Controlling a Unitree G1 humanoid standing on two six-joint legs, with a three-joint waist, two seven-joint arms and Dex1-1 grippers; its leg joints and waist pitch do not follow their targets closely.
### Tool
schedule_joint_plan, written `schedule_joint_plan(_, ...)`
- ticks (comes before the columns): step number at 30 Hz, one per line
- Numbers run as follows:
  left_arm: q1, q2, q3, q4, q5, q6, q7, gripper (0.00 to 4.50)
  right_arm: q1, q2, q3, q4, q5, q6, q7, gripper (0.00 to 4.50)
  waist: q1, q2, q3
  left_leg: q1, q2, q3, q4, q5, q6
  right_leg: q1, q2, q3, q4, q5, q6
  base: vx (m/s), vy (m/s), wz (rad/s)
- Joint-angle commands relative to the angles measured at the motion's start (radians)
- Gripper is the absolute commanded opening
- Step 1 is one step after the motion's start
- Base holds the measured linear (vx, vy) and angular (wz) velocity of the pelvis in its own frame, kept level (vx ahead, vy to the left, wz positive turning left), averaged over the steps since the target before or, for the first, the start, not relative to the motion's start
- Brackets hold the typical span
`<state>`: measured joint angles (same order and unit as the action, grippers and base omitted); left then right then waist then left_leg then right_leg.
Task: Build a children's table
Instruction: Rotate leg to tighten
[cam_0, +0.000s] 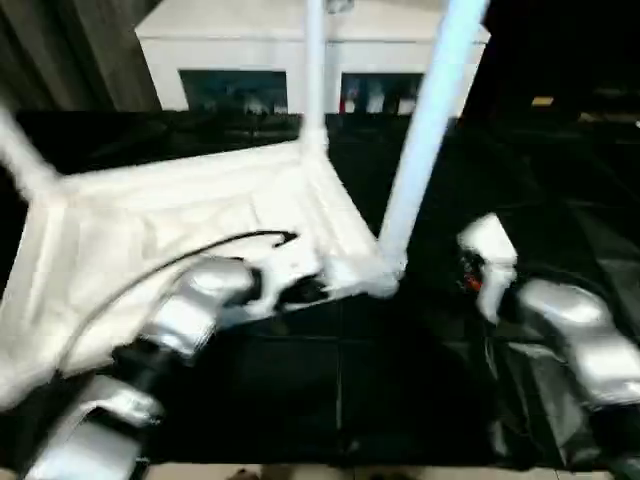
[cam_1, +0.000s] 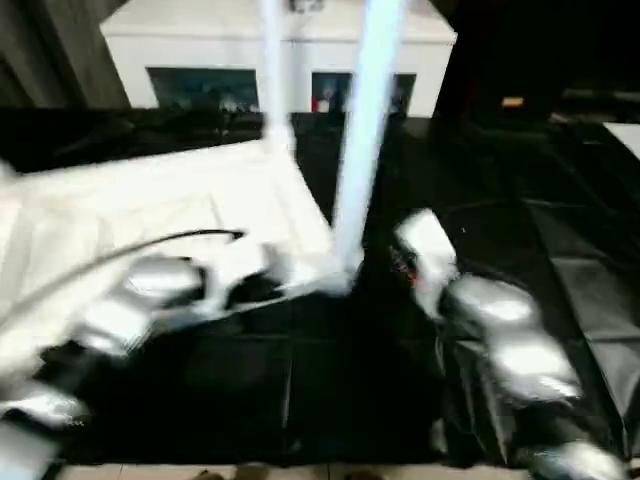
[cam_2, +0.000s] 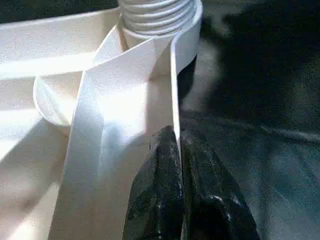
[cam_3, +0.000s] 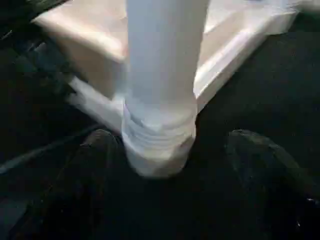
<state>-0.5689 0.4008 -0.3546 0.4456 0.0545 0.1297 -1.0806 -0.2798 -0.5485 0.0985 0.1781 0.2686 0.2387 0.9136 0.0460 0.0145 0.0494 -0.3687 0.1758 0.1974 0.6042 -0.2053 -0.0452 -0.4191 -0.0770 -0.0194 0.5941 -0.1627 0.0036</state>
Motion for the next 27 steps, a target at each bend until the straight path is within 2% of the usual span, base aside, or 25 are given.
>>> schedule_joint_plan(1, 0.003, -0.005, -0.027, -0.049, -0.027, -0.003, -0.066, 0.0, -0.017, -0.001, 0.018, -0.016, 0.011, 0.005, 0.037, 3.85, -0.001, -0.004, -0.063, 0.011, 0.048, -0.019, -0.073, -0.2, 0.086, 0.053, -0.054, 0.025, -0.059, -0.151, -0.279, 0.0, 0.0, 0.0)
schedule_joint_plan(2, 0.002, -0.003, -0.027, -0.057, -0.04, 0.003, -0.082, 0.0, -0.025, 0.003, 0.022, -0.012, 0.01, 0.014, 0.041, 3.85, -0.004, -0.004, -0.061, 0.014, 0.049, -0.02, -0.076, -0.219, 0.065, 0.051, -0.054, 0.025, -0.062, -0.2, -0.272, 0.0, 0.0, 0.0)
schedule_joint_plan(3, 0.002, -0.004, -0.029, -0.062, -0.046, 0.002, -0.091, 0.0, -0.031, 0.008, 0.027, -0.009, 0.008, 0.015, 0.043, 3.85, -0.005, -0.004, -0.061, 0.015, 0.049, -0.019, -0.076, -0.224, 0.06, 0.05, -0.054, 0.026, -0.063, -0.209, -0.269, 0.0, 0.0, 0.0)
schedule_joint_plan(6, -0.001, -0.013, -0.028, -0.064, -0.053, -0.004, -0.101, 0.0, -0.057, 0.026, 0.058, 0.017, -0.018, 0.011, 0.043, 3.85, -0.006, -0.005, -0.063, 0.018, 0.049, -0.018, -0.074, -0.218, 0.048, 0.047, -0.053, 0.028, -0.062, -0.198, -0.27, 0.0, 0.0, 0.0)
schedule_joint_plan(8, -0.004, -0.018, -0.028, -0.054, -0.048, -0.012, -0.1, 0.0, -0.067, 0.035, 0.068, 0.031, -0.019, 0.013, 0.056, 3.85, -0.002, -0.006, -0.063, 0.018, 0.049, -0.017, -0.073, -0.207, 0.051, 0.048, -0.053, 0.028, -0.061, -0.182, -0.273, 0.0, 0.0, 0.0)
schedule_joint_plan(9, -0.008, -0.018, -0.029, -0.046, -0.044, -0.021, -0.1, 0.0, -0.073, 0.032, 0.083, 0.042, -0.027, 0.009, 0.074, 3.66, 0.0, -0.007, -0.065, 0.015, 0.049, -0.018, -0.072, -0.192, 0.055, 0.051, -0.054, 0.028, -0.058, -0.167, -0.273, 0.0, 0.0, 0.0)
schedule_joint_plan(13, -0.009, -0.017, -0.026, -0.042, -0.041, -0.022, -0.099, 0.0, -0.088, 0.026, 0.11, 0.09, -0.073, -0.018, 0.088, 3.52, 0.006, -0.01, -0.068, 0.012, 0.047, -0.017, -0.068, -0.145, 0.07, 0.054, -0.054, 0.027, -0.05, -0.112, -0.281, 0.0, 0.0, 0.0)
schedule_joint_plan(14, -0.01, -0.016, -0.025, -0.043, -0.042, -0.02, -0.101, 0.0, -0.092, 0.024, 0.114, 0.1, -0.082, -0.024, 0.089, 3.31, 0.007, -0.01, -0.068, 0.011, 0.047, -0.017, -0.067, -0.141, 0.074, 0.055, -0.055, 0.027, -0.05, -0.108, -0.283, 0.0, 0.0, 0.0)
schedule_joint_plan(15, -0.011, -0.014, -0.022, -0.043, -0.042, -0.02, -0.101, 0.0, -0.094, 0.022, 0.117, 0.107, -0.086, -0.028, 0.093, 3.26, 0.007, -0.014, -0.067, 0.01, 0.047, -0.016, -0.068, -0.139, 0.077, 0.055, -0.055, 0.027, -0.05, -0.112, -0.281, 0.0, 0.0, 0.0)
schedule_joint_plan(16, -0.012, -0.014, -0.02, -0.043, -0.042, -0.02, -0.102, 0.0, -0.097, 0.021, 0.119, 0.113, -0.088, -0.031, 0.094, 3.19, 0.008, -0.012, -0.066, 0.012, 0.047, -0.017, -0.068, -0.143, 0.078, 0.055, -0.055, 0.027, -0.051, -0.124, -0.281, 0.0, 0.0, 0.0)
schedule_joint_plan(21, -0.012, -0.009, -0.015, -0.038, -0.038, -0.024, -0.099, 0.0, -0.111, 0.026, 0.111, 0.136, -0.086, -0.037, 0.095, 2.78, 0.008, -0.012, -0.067, 0.012, 0.048, -0.017, -0.067, -0.146, 0.078, 0.054, -0.054, 0.027, -0.052, -0.136, -0.277, 0.0, 0.0, 0.0)
schedule_joint_plan(27, -0.008, -0.01, -0.015, -0.033, -0.039, -0.027, -0.102, 0.0, -0.103, 0.043, 0.091, 0.132, -0.062, -0.031, 0.11, 2.71, 0.009, -0.012, -0.067, 0.013, 0.048, -0.017, -0.067, -0.142, 0.079, 0.055, -0.054, 0.026, -0.05, -0.129, -0.279, 0.0, 0.0, 0.0)
